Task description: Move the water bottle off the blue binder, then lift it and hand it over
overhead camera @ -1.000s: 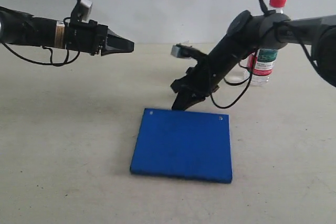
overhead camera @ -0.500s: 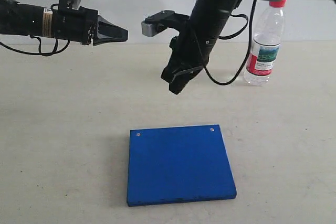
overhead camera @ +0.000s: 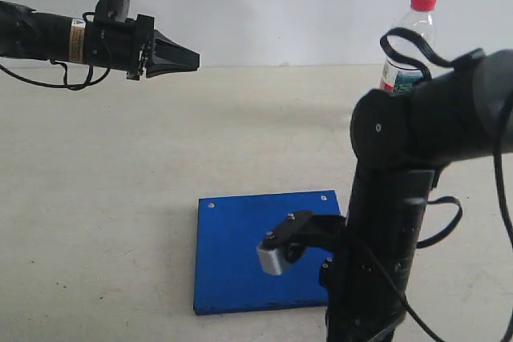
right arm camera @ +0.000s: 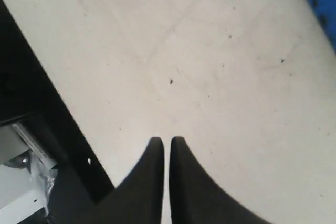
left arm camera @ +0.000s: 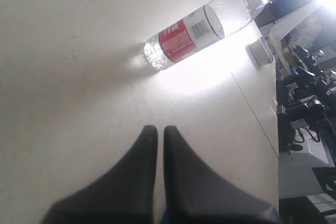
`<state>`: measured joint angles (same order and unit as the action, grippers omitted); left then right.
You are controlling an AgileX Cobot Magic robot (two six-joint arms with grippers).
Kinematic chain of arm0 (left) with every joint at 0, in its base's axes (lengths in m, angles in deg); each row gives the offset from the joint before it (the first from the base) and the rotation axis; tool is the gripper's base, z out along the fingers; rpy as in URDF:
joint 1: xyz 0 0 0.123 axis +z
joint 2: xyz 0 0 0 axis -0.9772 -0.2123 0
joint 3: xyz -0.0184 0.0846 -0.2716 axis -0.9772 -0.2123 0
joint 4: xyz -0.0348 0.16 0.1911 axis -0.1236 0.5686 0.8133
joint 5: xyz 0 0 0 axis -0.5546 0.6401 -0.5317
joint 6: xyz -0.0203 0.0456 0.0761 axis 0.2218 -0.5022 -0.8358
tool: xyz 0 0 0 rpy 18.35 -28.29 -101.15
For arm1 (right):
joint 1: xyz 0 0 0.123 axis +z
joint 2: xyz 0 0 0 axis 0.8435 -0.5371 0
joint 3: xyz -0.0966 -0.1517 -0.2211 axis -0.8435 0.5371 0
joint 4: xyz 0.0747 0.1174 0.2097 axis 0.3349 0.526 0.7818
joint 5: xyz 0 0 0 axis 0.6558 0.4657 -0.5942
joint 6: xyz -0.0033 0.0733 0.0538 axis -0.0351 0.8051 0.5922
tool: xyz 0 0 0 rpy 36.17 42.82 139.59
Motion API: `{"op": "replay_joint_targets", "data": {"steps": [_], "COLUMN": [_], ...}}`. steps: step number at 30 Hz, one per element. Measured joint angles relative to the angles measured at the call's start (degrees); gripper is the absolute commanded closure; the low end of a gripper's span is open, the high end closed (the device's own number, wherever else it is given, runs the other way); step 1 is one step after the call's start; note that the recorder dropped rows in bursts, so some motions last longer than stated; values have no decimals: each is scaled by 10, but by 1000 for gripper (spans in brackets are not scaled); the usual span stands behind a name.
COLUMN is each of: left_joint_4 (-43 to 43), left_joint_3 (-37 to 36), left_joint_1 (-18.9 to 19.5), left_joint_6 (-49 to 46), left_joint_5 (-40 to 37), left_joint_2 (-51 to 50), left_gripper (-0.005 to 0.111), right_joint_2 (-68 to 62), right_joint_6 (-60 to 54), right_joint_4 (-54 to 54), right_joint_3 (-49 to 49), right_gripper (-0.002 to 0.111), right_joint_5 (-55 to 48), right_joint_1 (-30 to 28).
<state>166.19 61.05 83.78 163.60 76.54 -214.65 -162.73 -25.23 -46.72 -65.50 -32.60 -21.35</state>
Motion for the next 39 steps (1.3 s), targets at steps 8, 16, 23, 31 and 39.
{"op": "replay_joint_targets", "data": {"steps": [8, 16, 23, 31, 39], "left_joint_4": [0, 0, 1, 0, 1], "left_joint_3": [0, 0, 0, 0, 0], "left_joint_1": [-59, -70, -60, -60, -60], "left_joint_6": [-17, -22, -29, -32, -32], "left_joint_5": [0, 2, 2, 2, -39], "left_joint_2": [-5, -25, -26, -45, -71], "left_gripper": [102, 102, 102, 102, 102], "right_joint_2": [1, 1, 1, 4, 8], "right_joint_6": [63, 150, 285, 250, 202], "right_joint_4": [-11, -30, -55, -51, -42], "right_joint_3": [42, 43, 43, 23, 33], "right_gripper": [109, 109, 109, 109, 109], "right_joint_5": [171, 375, 476, 368, 321], "right_joint_1": [4, 4, -67, -97, -34]}}
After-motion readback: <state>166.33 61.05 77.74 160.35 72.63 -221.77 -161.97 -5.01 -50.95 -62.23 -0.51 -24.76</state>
